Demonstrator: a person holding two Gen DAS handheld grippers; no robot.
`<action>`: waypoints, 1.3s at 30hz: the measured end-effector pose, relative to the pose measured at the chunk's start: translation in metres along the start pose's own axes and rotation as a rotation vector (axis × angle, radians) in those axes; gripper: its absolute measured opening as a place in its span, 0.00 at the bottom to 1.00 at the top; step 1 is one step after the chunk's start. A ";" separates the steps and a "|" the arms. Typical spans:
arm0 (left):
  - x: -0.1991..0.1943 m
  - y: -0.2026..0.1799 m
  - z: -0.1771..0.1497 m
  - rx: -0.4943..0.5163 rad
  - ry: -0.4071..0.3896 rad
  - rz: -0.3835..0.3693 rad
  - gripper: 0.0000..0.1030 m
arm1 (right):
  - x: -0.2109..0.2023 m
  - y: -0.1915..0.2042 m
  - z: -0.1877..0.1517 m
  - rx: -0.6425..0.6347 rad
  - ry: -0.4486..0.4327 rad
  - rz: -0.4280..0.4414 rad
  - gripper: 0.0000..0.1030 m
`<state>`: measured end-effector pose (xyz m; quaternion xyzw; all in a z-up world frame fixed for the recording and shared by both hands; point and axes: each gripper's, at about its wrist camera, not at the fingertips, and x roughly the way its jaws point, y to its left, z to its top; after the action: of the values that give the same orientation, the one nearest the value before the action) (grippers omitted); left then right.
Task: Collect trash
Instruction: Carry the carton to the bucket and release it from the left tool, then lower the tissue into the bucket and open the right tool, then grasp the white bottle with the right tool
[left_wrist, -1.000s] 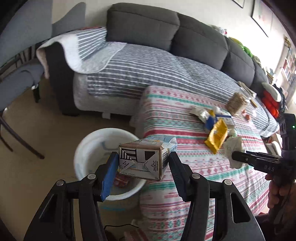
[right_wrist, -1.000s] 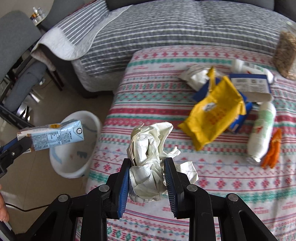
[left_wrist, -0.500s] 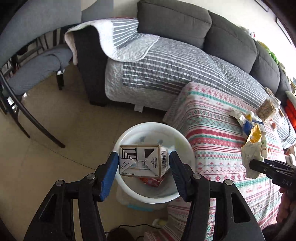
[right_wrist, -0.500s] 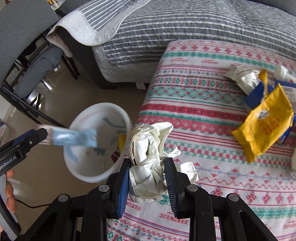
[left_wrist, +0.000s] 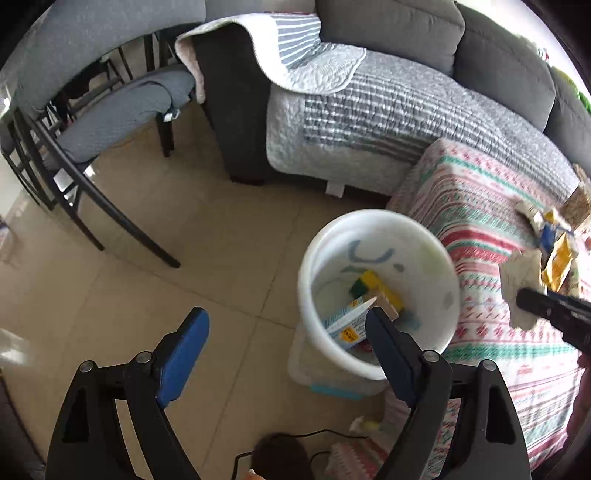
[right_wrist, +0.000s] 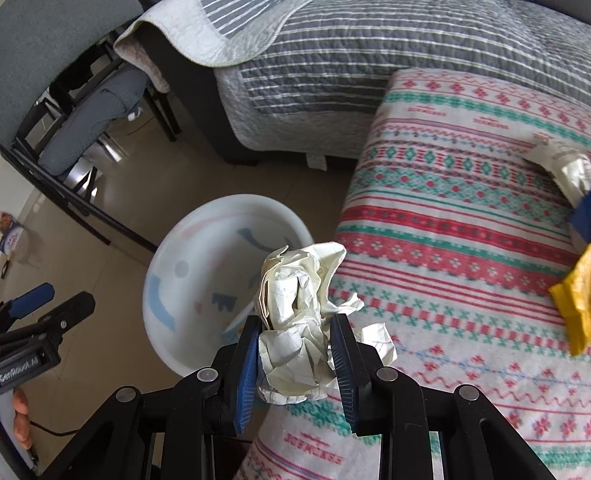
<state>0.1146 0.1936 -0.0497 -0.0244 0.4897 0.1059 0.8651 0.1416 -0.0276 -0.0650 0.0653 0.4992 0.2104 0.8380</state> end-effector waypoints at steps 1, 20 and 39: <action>-0.001 0.001 -0.001 0.004 0.000 0.005 0.86 | 0.004 0.003 0.001 -0.006 0.003 0.002 0.34; 0.002 0.025 -0.008 -0.004 0.018 0.010 0.86 | 0.023 0.035 0.010 -0.047 -0.043 0.058 0.70; -0.010 -0.023 0.002 0.021 0.027 -0.072 0.86 | -0.058 -0.061 -0.010 0.075 -0.068 -0.191 0.78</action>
<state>0.1155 0.1695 -0.0414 -0.0344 0.5011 0.0690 0.8619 0.1264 -0.1078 -0.0431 0.0560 0.4819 0.1086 0.8676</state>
